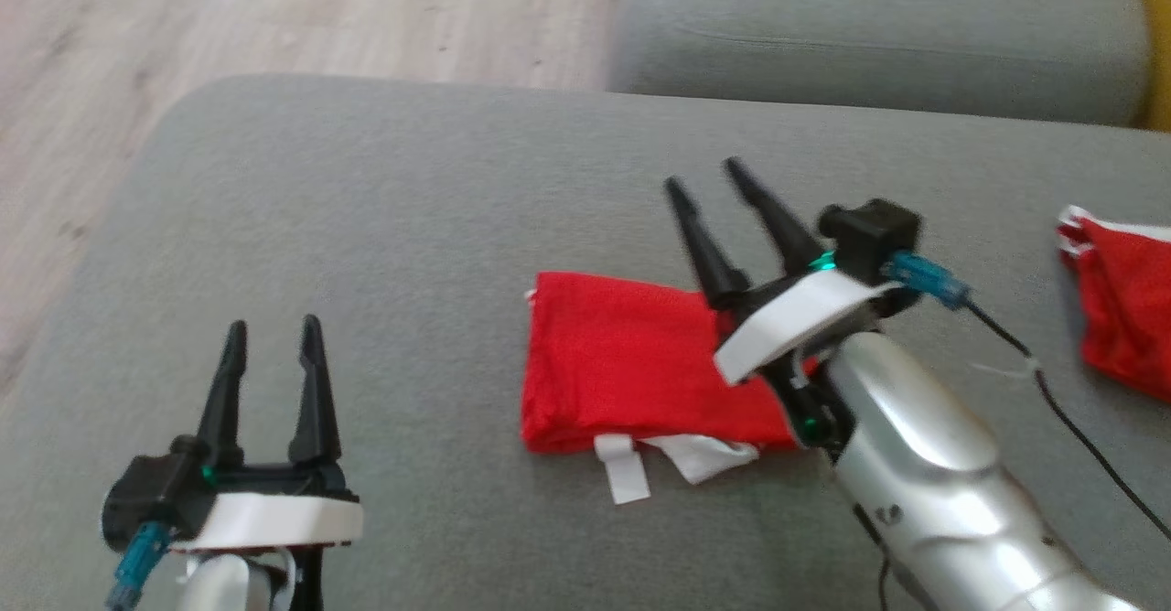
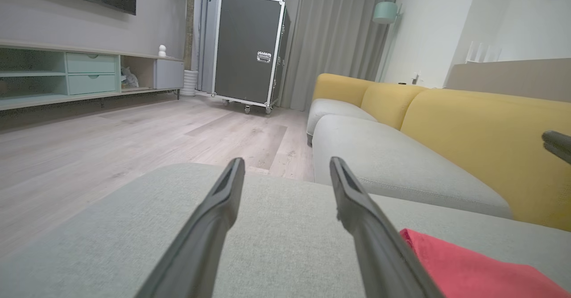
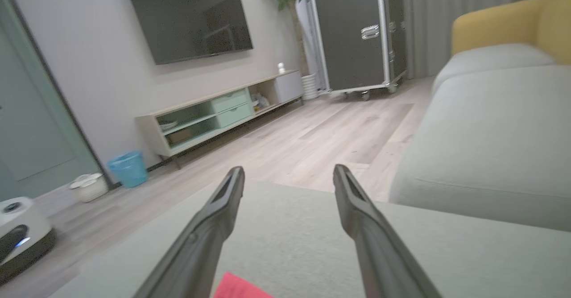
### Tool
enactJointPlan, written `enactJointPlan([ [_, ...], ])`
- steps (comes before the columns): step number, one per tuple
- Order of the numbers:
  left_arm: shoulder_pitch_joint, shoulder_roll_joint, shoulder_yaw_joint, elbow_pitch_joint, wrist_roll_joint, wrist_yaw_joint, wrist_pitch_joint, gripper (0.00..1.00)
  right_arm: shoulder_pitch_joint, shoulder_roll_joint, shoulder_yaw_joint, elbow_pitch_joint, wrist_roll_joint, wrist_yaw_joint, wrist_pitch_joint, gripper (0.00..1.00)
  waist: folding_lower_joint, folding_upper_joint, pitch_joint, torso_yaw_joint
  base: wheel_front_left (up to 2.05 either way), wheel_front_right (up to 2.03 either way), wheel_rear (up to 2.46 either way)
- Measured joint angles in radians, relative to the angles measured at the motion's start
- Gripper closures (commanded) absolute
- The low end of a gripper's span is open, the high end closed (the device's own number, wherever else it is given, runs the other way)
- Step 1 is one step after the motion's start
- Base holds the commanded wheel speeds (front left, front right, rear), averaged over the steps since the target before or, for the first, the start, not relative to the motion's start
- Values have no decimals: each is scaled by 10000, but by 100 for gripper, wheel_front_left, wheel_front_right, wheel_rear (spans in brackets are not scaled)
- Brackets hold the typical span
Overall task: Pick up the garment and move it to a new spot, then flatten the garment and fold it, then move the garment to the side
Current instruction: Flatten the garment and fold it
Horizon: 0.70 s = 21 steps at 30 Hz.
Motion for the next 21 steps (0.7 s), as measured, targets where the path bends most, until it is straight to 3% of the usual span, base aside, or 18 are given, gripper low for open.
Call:
enactJointPlan([
  [9, 112, -186, 407, -253, 98, -2, -2, 0, 1977, -132, -3106, -1486, -3507, 0, -4, 0, 0, 0, -61, -1141, 0, 0, 0],
  [14, 132, -228, 554, -305, 79, -8, -2, 0, 2858, -75, -4180, -2470, -4332, 0, -4, 0, 0, 0, 12, -1663, 0, 0, 0],
  [21, 151, -249, 685, -268, -153, -12, -2, 0, 3821, 42, -4750, -3319, -4865, 0, -4, 0, 0, 0, 267, -2126, 0, 0, 0],
])
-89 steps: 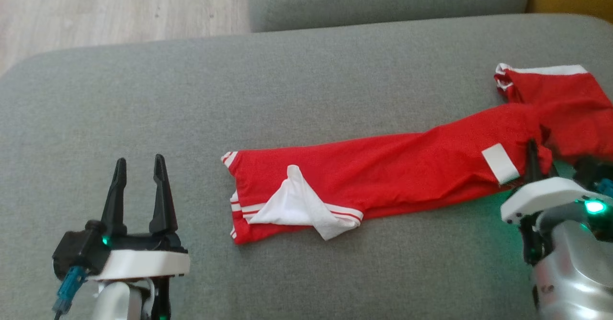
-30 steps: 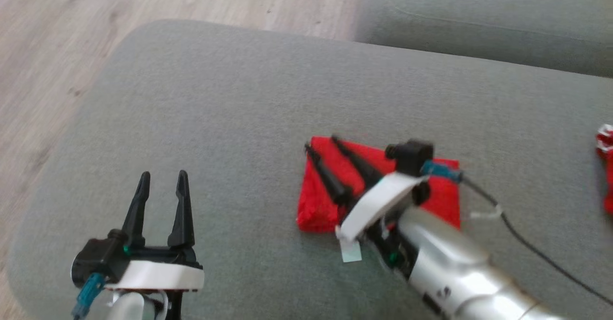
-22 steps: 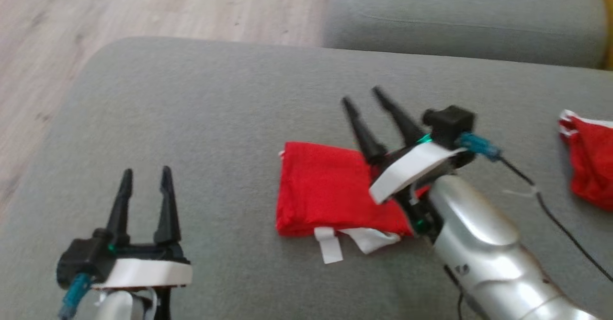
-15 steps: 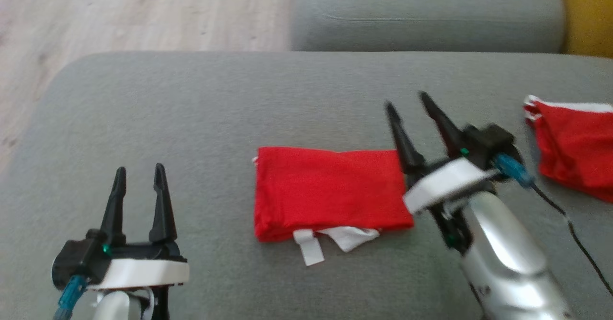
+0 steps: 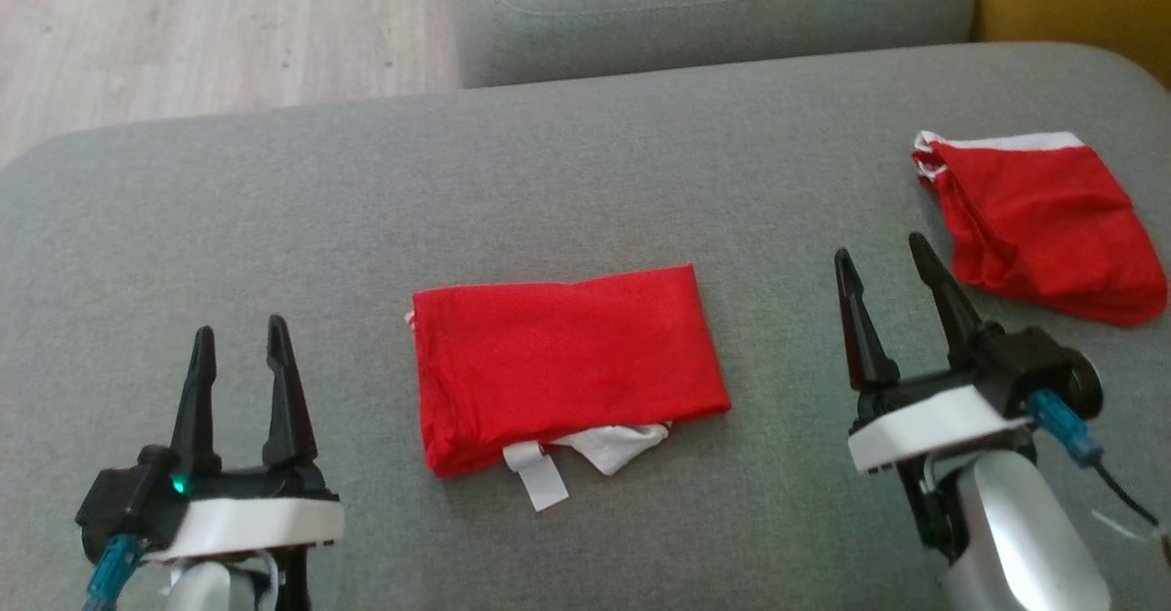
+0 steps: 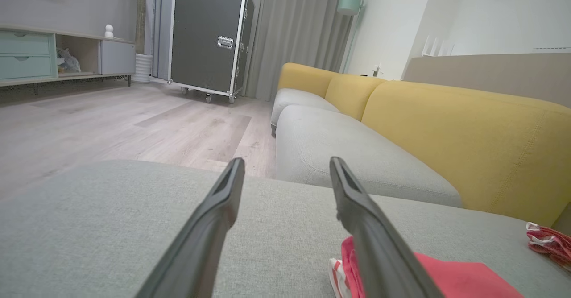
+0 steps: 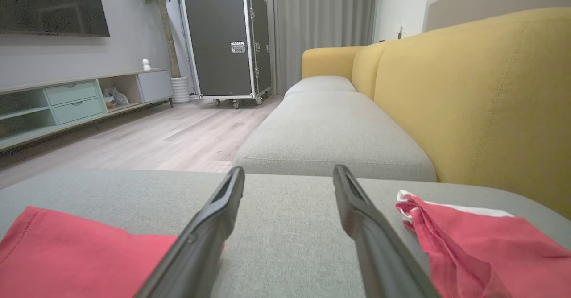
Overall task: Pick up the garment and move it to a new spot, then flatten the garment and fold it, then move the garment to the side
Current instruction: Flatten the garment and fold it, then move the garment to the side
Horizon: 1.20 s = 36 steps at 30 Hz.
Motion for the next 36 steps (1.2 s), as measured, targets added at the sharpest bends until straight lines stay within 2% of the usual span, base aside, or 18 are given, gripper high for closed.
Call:
enactJointPlan([
  [7, -3, -6, -81, 105, -341, 0, 0, 0, 300, 23, -94, -125, 474, 0, 0, 0, 0, 0, 121, -167, 0, 0, 0],
  [16, -81, -10, -341, 174, -374, -2, 0, 0, 223, 48, -88, -40, 456, 0, 0, 0, 0, 0, 316, 112, 0, 0, 0],
  [24, -334, -12, -614, 272, -374, -6, 0, 0, -395, 63, 859, 1164, 1129, 0, 414, 0, 0, 0, 712, 555, 0, 0, 0],
  [36, -541, -15, -1007, 416, -374, -12, 0, 0, -1322, 50, 2098, 3737, 2380, 0, 1906, 0, 1, 0, 1050, 1367, 0, 0, 0],
])
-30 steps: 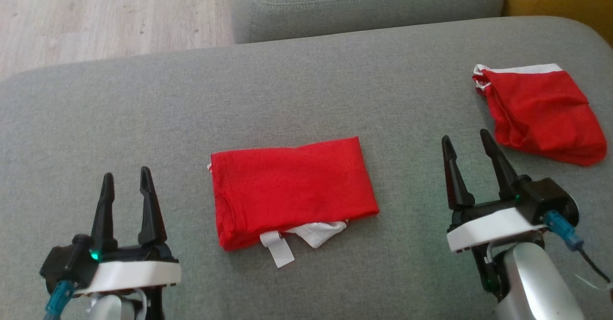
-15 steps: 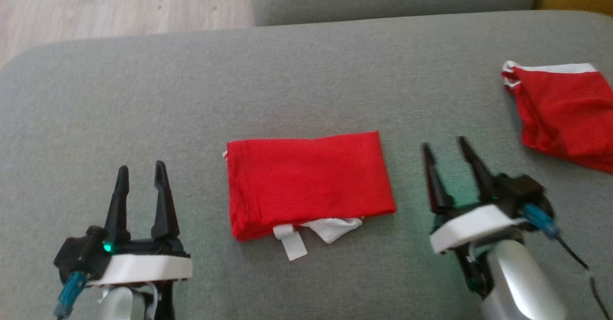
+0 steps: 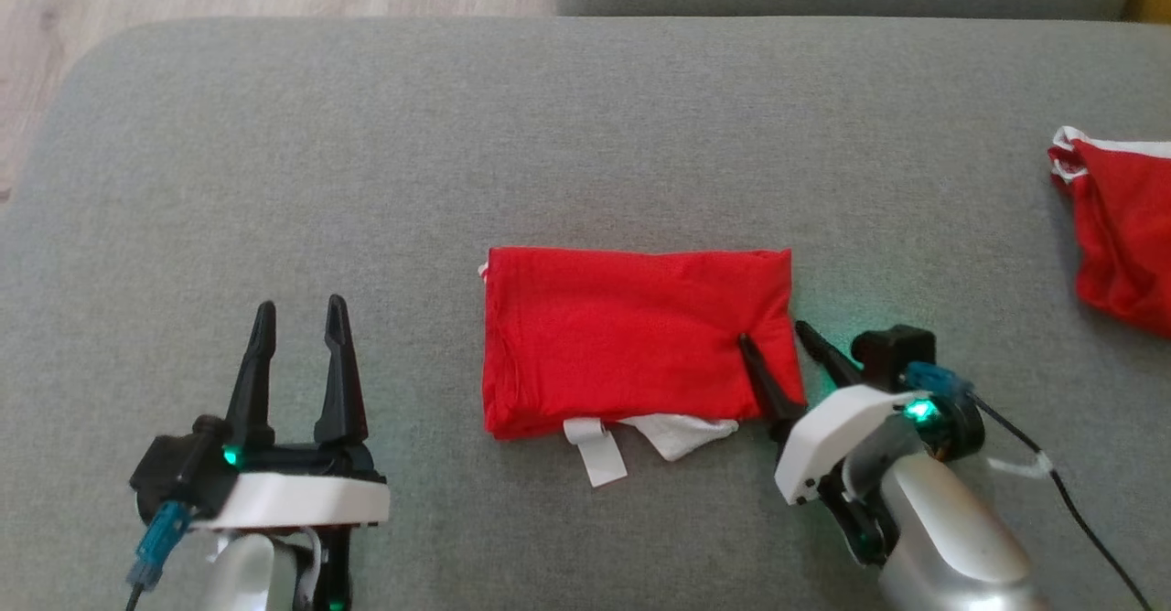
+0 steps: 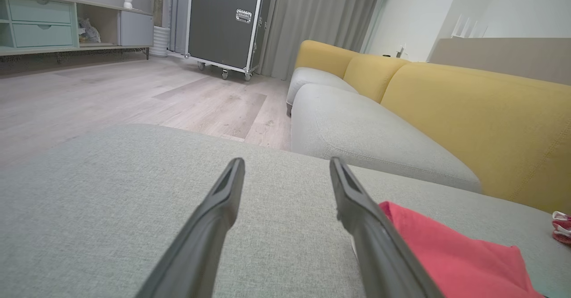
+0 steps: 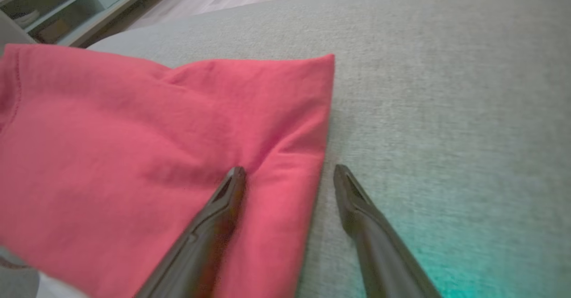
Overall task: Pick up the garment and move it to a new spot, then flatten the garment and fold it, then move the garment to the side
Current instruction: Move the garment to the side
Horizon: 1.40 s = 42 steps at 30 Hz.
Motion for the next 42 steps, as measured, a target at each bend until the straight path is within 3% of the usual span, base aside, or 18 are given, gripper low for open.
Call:
enactJointPlan([
  [4, -24, 0, -40, 4, 0, -2, 0, 0, -412, -31, 451, 439, 54, 0, 96, 0, -1, 0, -16, 86, 0, 0, 0],
  [5, -26, 0, -42, 4, 0, -2, 0, 0, -502, -42, 568, 548, 54, 0, 111, 16, -1, 0, -25, 90, 0, 0, 0],
  [6, -26, 0, -44, 4, 0, -2, 0, 0, -557, -46, 631, 629, 52, 0, 109, 66, -1, 0, -38, 87, 0, 0, 0],
  [7, -26, 0, -42, 4, 0, -2, 0, 0, -594, -46, 658, 709, 36, 0, 104, 100, -1, 0, -52, 78, 0, 0, 0],
  [17, -21, 0, -40, -19, 102, -2, 0, 0, -929, 17, 593, 1375, -1039, 0, -759, 100, -1, 0, -231, -323, 0, 0, 0],
  [25, 22, 4, -247, -251, 184, -2, 0, 0, -1158, -171, 173, 1127, -2594, 0, -1294, 100, -1, 0, -437, -1047, 0, 0, 0],
  [33, -31, 2, -917, -418, 184, -4, 0, 0, -1457, -1220, 236, 40, -3206, 0, -1047, 100, -1, 0, -361, -1961, 0, 0, 0],
  [42, -1462, 12, -1367, -571, 370, -50, -15, 0, -3619, -3170, -230, -1085, -3515, 0, -59, 100, 1, 0, 887, -2689, 0, 0, 0],
])
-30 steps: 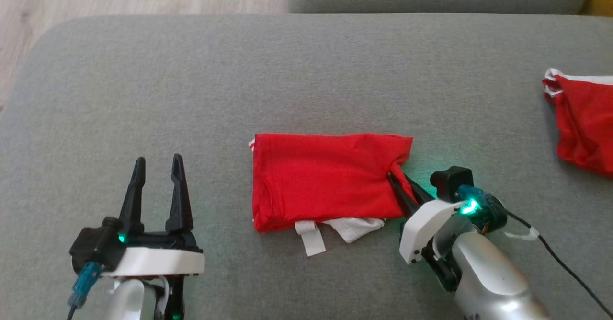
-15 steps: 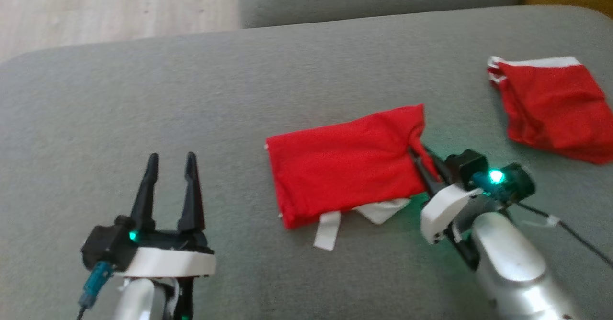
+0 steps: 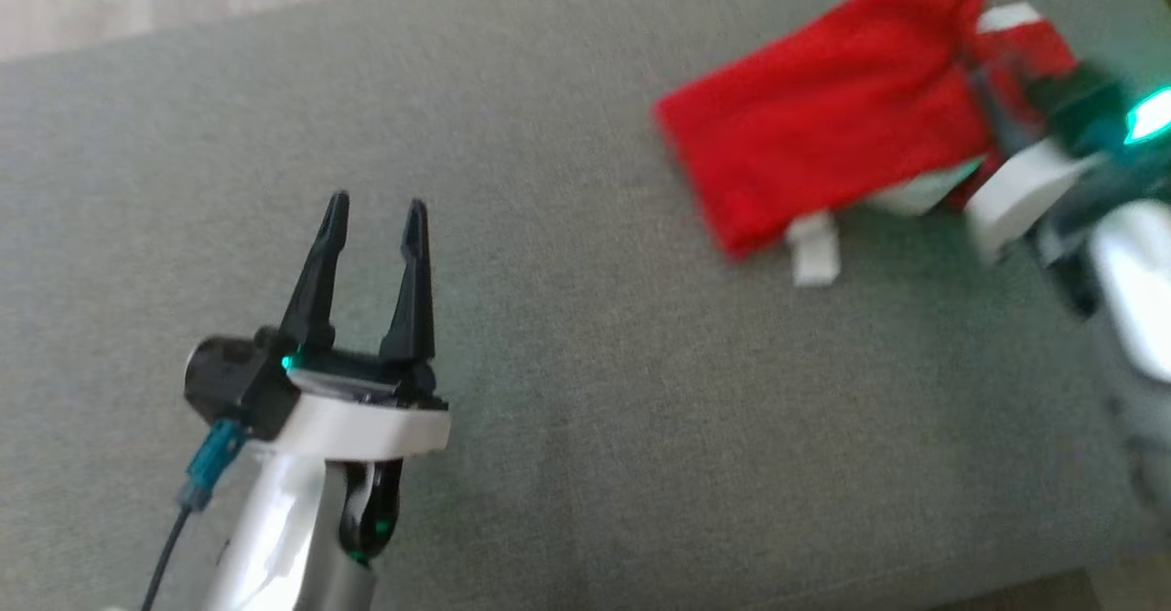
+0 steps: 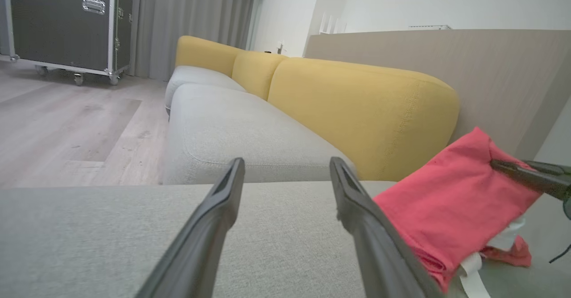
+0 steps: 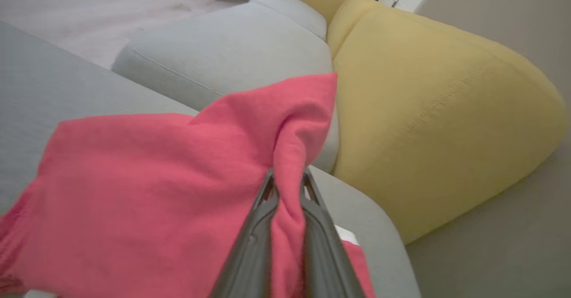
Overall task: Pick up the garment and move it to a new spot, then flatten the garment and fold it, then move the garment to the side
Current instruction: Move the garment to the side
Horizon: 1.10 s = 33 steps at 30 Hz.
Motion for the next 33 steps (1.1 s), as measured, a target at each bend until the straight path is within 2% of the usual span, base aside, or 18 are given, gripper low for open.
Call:
enactJointPlan([
  [12, -756, 92, -307, 132, -33, -29, 0, 0, -870, -1802, -704, 562, -174, 0, 976, 100, 0, 0, 1279, 39, 0, 0, 0],
  [16, -831, 111, -339, 178, -94, -29, 0, 0, -1030, -2136, -872, 1007, -174, 0, 1166, 100, -1, 0, 1497, 190, 0, 0, 0],
  [21, -1021, 146, -349, 190, -138, -29, -2, 0, -1209, -2257, -1034, 1580, -190, 0, 1195, 100, -1, 0, 1708, 336, 0, 0, 0],
  [22, -1047, 159, -347, 192, -138, -29, 0, 0, -1209, -2257, -1068, 1737, -190, 0, 1235, 89, -1, 0, 1738, 358, 0, 0, 0],
  [23, -1069, 169, -347, 199, -138, -29, -2, 0, -1209, -2255, -1099, 1881, -194, 0, 1283, 0, -1, 0, 1762, 378, 0, 0, 0],
  [28, -1107, 188, -293, 242, -165, -29, -2, 0, -1217, -2194, -1499, 2061, -456, 0, 1154, 0, -2, 0, 1749, 398, 0, 0, 0],
  [33, -1097, 205, -159, 307, -198, -29, -2, 0, -1219, -1722, -1676, 2109, -709, 0, 920, 0, -2, 0, 1425, 360, 0, 0, 0],
])
